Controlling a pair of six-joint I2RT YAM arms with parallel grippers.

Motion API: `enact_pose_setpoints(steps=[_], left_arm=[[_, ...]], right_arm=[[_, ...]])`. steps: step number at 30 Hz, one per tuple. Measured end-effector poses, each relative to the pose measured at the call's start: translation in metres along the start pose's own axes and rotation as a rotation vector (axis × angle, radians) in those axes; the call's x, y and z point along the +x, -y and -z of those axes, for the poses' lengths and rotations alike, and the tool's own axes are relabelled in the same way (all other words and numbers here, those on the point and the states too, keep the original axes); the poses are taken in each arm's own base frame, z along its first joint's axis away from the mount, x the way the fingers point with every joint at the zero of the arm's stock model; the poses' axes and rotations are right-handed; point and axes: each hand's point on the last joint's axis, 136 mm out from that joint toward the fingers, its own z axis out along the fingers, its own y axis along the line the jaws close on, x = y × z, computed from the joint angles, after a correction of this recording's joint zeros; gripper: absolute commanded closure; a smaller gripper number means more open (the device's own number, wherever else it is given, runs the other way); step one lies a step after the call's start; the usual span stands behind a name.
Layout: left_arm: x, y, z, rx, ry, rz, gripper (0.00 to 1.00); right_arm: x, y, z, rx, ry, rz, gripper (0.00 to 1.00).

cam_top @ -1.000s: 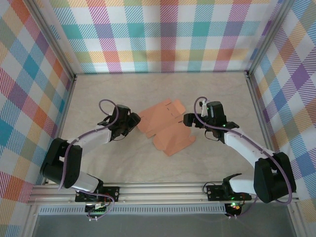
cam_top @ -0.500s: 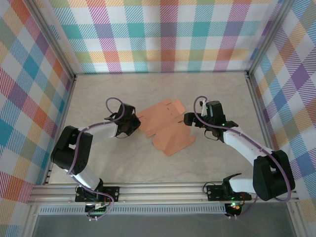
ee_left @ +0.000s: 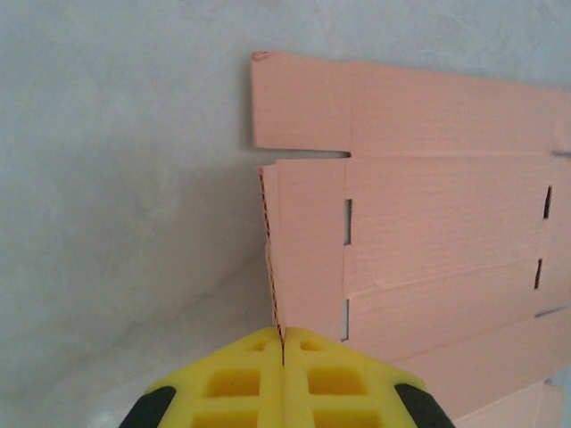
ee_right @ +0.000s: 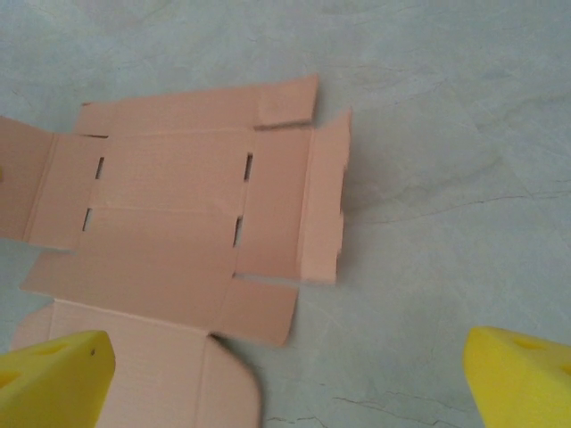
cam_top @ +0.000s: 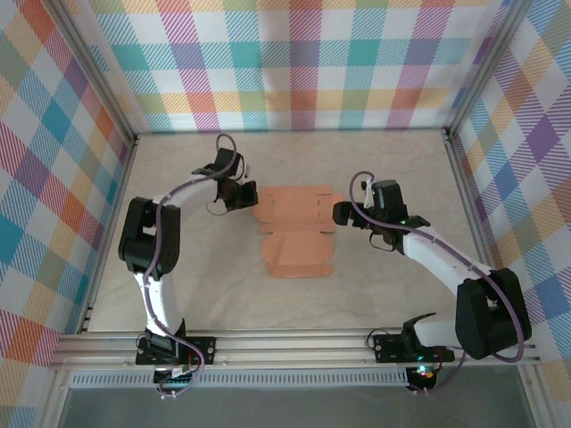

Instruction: Fold the paper box

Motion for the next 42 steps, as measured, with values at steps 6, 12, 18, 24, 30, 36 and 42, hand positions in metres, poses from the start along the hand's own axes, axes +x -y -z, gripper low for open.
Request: enact_pose_setpoints(steps=[6,12,18,24,30,36,42], left_arm=[[-0.021,0.021,-0.018,0.121,-0.137,-0.200,1.00],[-0.027,0.031,-0.029,0.177,-0.193,-0.213,0.40],[-0.026,0.018,-0.017,0.080,-0.093,-0.090,0.00],[-0.002,0.042,0.052,-0.015,0.162,-0.051,0.00],[0.047,0.081,0.082,0.022,0.306,-0.039,0.00],[0.096,0.065,0.054,-0.039,0.250,0.059,0.00],[0.084,0.080,0.053,-0.017,0.268,0.094,0.00]], right_arm=[[0.001,0.013,-0.001,-0.016,-0.028,-0.059,0.00],[0.007,0.022,0.000,-0.025,-0.074,-0.115,0.00],[0.014,0.032,-0.009,-0.007,-0.146,-0.202,0.05],[0.024,0.035,-0.038,-0.012,-0.247,-0.312,0.26],[0.034,0.034,-0.073,-0.048,-0.316,-0.431,0.56],[0.040,0.033,-0.094,-0.072,-0.337,-0.542,0.86],[0.041,0.041,-0.084,-0.043,-0.244,-0.642,0.95]])
